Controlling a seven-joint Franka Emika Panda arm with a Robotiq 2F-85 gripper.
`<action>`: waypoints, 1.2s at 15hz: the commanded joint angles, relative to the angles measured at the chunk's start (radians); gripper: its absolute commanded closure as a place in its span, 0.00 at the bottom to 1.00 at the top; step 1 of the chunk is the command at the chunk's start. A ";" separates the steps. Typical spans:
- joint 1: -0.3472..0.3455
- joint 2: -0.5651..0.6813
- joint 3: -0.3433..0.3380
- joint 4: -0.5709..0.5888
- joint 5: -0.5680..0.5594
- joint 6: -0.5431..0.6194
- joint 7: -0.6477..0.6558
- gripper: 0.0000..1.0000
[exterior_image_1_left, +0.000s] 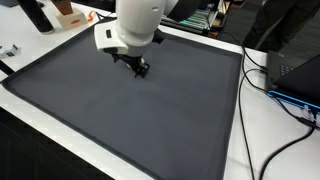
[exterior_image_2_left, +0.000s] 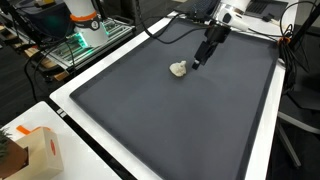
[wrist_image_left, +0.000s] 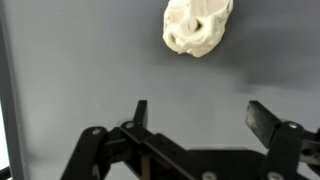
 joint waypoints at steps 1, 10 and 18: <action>0.009 -0.060 0.007 -0.106 -0.060 0.071 -0.033 0.00; -0.010 -0.180 0.035 -0.290 -0.084 0.227 -0.139 0.00; -0.042 -0.285 0.066 -0.426 -0.074 0.309 -0.297 0.00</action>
